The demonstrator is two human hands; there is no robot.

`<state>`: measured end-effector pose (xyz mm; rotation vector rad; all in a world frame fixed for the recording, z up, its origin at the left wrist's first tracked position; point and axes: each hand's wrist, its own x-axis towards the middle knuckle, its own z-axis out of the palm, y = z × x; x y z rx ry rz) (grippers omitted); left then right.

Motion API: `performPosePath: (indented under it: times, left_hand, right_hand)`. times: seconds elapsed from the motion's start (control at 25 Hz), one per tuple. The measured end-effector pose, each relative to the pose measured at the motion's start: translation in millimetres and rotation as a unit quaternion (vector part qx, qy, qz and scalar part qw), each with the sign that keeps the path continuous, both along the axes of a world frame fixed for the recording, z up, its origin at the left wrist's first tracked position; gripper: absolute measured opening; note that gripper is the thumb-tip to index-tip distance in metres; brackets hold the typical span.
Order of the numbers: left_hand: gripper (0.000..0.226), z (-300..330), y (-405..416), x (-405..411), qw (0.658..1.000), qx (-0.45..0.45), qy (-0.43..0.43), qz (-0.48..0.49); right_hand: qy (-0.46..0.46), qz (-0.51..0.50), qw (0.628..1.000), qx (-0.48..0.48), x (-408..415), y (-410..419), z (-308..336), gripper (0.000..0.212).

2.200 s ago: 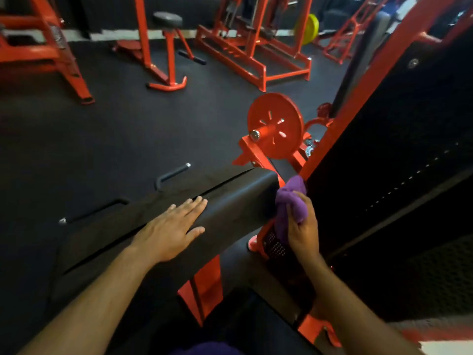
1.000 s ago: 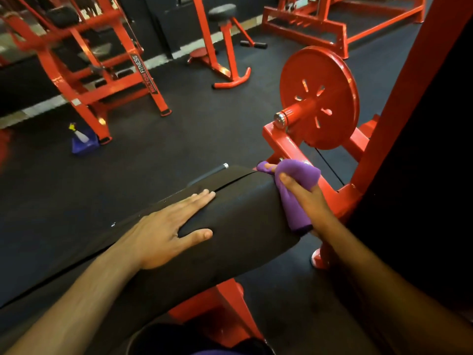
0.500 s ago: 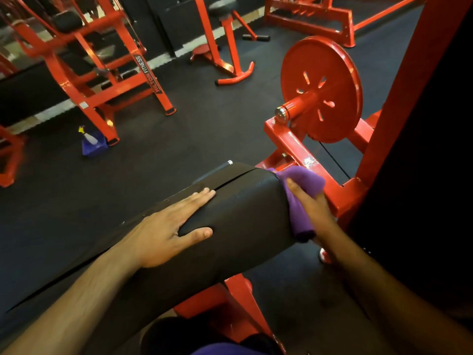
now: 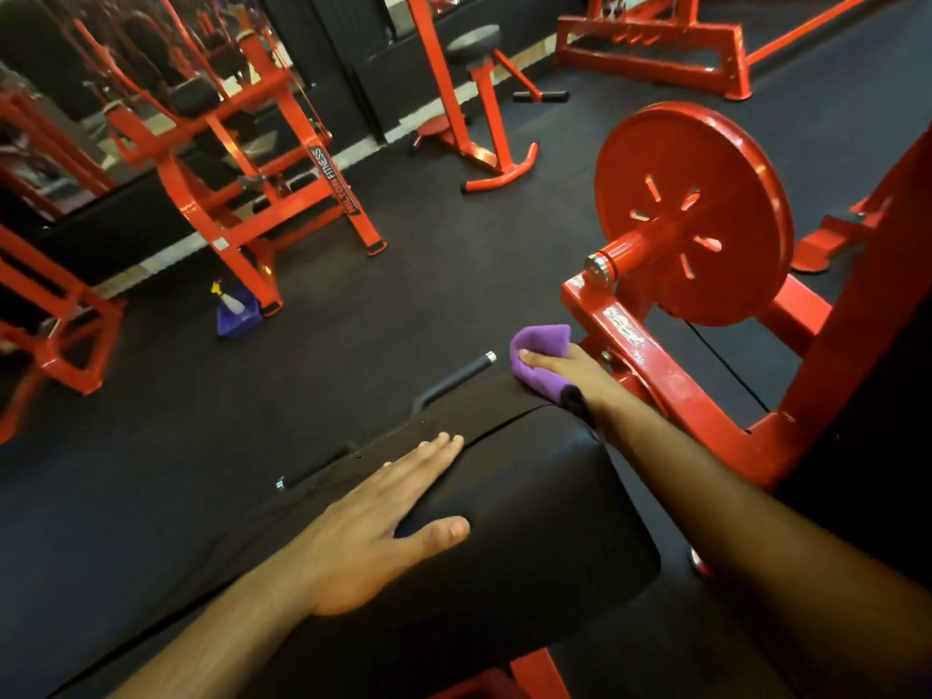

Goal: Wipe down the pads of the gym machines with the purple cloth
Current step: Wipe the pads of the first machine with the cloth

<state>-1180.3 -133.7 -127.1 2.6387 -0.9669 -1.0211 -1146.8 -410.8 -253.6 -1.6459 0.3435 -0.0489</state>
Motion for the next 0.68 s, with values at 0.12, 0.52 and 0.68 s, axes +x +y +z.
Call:
performPosePath:
  times: [0.12,0.52,0.68]
  left_hand:
    - [0.088,-0.2,-1.1,1.7,1.0,-0.001,-0.013,-0.014]
    - [0.087,-16.9,8.8,2.5,0.996,-0.032,-0.082,-0.025]
    - [0.087,-16.8,9.2,6.1,0.997,-0.019,-0.073,-0.015]
  right_hand:
    - [0.006,0.086,0.988,-0.125,24.9,6.3,-3.3,0.018]
    - [0.054,0.019,0.997,-0.045,-4.1,5.6,15.5,0.016]
    - [0.005,0.076,0.974,-0.215,9.8,10.2,8.9,0.014]
